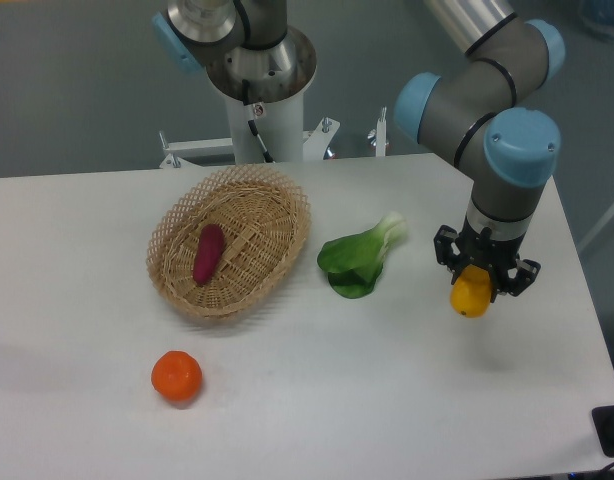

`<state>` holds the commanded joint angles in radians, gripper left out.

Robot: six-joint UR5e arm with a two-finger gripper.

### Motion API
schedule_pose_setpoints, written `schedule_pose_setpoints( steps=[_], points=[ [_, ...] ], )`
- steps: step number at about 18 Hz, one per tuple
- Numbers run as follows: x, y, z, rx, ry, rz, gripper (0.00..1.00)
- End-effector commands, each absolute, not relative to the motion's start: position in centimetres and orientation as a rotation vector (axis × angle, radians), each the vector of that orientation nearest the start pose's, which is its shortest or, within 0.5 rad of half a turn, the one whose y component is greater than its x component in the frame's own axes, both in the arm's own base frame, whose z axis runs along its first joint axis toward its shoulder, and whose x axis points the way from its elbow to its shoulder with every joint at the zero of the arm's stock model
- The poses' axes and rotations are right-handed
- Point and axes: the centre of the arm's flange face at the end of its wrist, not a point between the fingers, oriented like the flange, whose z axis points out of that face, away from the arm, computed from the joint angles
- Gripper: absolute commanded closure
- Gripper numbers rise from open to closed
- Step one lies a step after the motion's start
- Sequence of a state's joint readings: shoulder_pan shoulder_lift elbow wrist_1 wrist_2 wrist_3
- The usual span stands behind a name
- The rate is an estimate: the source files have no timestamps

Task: Place the mango in the basket

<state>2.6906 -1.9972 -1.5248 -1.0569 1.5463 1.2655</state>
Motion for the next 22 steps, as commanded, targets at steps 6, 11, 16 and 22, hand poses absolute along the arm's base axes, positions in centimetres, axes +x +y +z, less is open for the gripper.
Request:
schedule_pose_setpoints(
  steps=[6, 11, 16, 22],
  points=[
    [-52.9, 40.7, 31.9, -3.055, 0.226, 0.181, 0.43],
    [-52.6, 40.7, 31.4, -3.068, 0.228, 0.164, 0.44],
    [-49.7, 42.2, 30.2, -3.074, 0.287, 0.121, 0.45],
    [-41.7, 42.9, 29.4, -3.071, 0.406, 0.058, 0.45]
  ],
)
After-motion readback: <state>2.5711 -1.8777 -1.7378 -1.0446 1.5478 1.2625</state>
